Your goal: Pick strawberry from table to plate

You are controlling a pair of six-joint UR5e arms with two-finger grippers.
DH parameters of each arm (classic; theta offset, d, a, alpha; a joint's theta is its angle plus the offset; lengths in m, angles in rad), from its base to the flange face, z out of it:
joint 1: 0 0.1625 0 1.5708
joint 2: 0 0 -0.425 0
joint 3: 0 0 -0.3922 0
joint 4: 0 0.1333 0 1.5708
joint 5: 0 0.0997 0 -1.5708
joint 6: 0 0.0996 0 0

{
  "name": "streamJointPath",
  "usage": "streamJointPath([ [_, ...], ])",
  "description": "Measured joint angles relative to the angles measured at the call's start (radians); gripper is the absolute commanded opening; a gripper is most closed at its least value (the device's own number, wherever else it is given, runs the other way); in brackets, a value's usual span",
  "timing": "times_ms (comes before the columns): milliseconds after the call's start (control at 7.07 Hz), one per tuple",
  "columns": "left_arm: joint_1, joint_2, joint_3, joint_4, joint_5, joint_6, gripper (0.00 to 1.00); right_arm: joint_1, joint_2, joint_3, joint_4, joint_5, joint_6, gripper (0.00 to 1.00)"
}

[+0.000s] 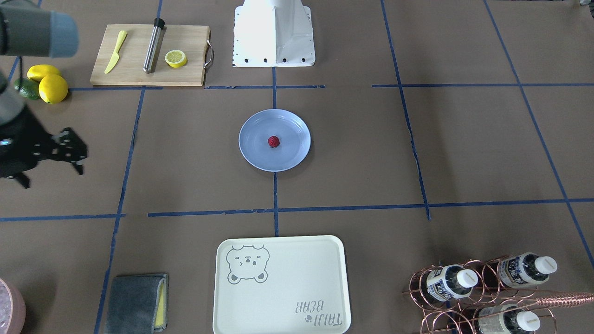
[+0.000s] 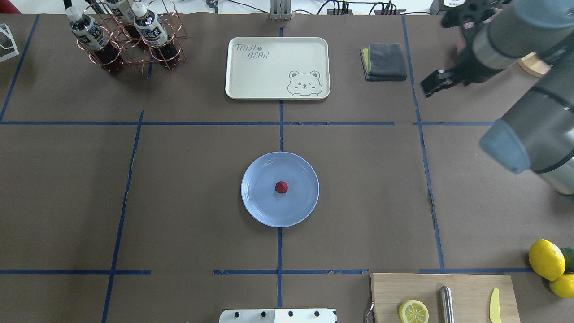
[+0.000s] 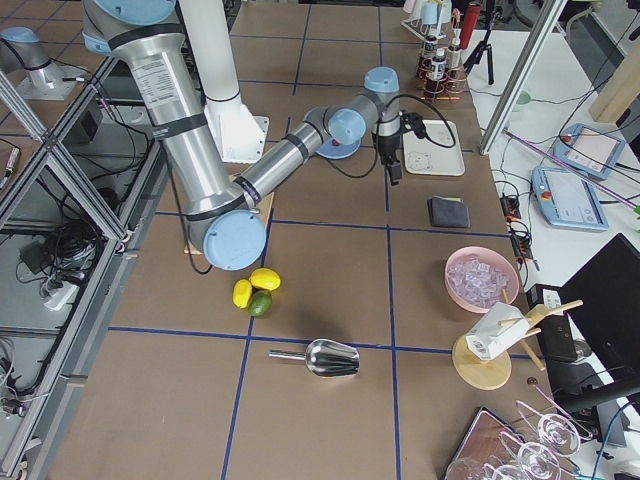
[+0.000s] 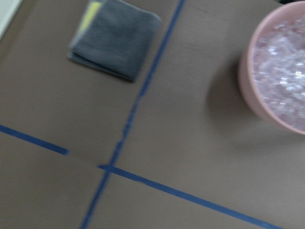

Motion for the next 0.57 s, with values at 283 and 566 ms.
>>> streamJointPath([
  [283, 0.001, 0.000, -0.004, 0.002, -0.002, -0.131, 1.00, 0.238, -0.096, -0.151, 0.002, 0.067, -0.389, 1.00],
  [566, 0.001, -0.003, -0.011, -0.002, 0.004, -0.176, 1.00, 0.345, -0.193, -0.209, 0.010, 0.076, -0.425, 1.00],
])
